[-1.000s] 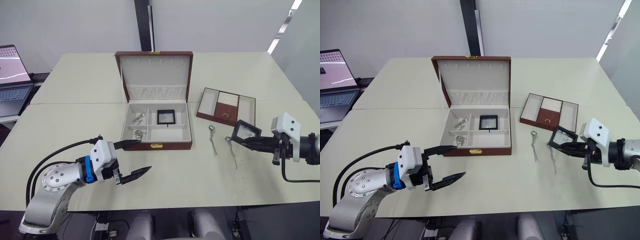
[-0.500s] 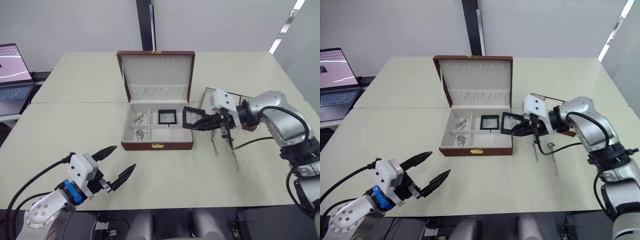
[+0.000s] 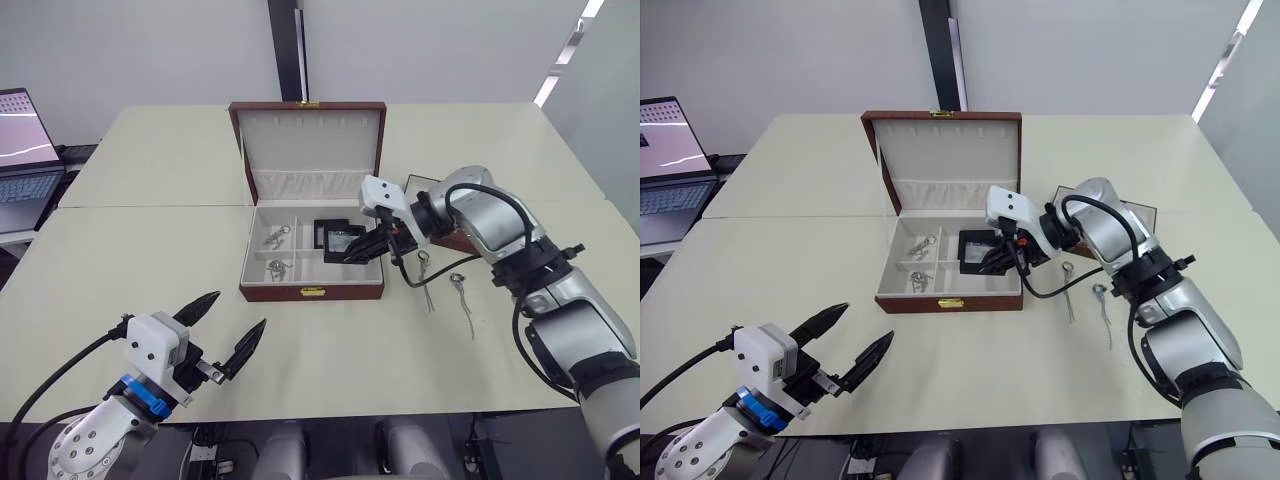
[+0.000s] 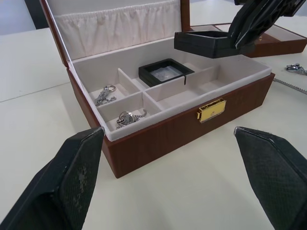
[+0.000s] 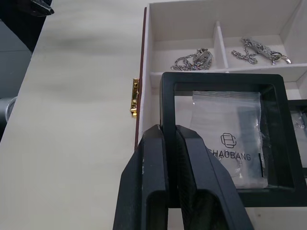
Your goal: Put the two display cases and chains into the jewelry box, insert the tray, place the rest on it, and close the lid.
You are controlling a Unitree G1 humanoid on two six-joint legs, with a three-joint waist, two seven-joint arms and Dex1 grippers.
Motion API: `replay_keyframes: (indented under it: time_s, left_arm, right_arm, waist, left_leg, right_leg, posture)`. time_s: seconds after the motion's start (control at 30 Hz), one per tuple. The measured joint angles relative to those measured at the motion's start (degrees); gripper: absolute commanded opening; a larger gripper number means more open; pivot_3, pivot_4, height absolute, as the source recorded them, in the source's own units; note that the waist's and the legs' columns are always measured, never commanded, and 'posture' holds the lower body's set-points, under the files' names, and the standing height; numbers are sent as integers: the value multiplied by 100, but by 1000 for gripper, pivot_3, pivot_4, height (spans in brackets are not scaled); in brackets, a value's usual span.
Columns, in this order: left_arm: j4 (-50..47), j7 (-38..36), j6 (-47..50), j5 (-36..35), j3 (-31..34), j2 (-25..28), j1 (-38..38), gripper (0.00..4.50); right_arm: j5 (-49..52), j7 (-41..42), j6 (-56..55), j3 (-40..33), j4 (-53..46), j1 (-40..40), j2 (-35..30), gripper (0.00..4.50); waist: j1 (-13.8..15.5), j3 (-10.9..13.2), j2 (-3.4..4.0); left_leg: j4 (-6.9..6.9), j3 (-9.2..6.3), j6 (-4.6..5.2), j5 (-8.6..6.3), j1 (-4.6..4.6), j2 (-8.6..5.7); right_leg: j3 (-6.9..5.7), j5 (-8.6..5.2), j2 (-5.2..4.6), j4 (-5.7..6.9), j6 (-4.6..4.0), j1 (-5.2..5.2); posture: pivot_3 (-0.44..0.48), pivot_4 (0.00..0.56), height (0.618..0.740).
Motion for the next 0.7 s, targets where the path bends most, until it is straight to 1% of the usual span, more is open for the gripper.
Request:
replay_keyframes:
  time_s: [0.1, 0.47, 0.53, 0.7]
  left_arm:
    - [-23, 75, -2, 40, -55, -48, 64, 4500]
    - [-163, 105, -38, 80, -55, -84, 253, 4500]
    - [-163, 102, -38, 91, -55, -84, 248, 4500]
    - [-162, 93, -38, 102, -55, -79, 206, 4500]
  right_arm:
    - [-115, 10, -26, 123, 237, 0, 205, 13]
    - [-319, 57, -79, 151, 450, 46, 359, 13]
    - [-353, 73, -84, 150, 450, 46, 360, 711]
    - [-368, 84, -93, 138, 453, 46, 370, 2009]
  waist:
    - [2, 1, 2]
    - [2, 2, 3]
    - [2, 2, 3]
    - [2, 2, 3]
  left_leg:
    - [0, -2, 0, 0, -3, 1]
    - [-1, 0, 0, 0, -3, 0]
    - [-1, 0, 0, 0, -3, 0]
    - [-2, 0, 0, 0, -3, 0]
  right_leg:
    - [1, 0, 0, 0, -1, -3]
    - [1, 1, -1, -1, -2, -3]
    - [1, 1, 0, -1, -2, -3]
    - [1, 1, 0, -1, -2, -3]
  posture:
    - [0, 150, 740]
    - [0, 150, 740]
    - [0, 150, 740]
    - [0, 150, 740]
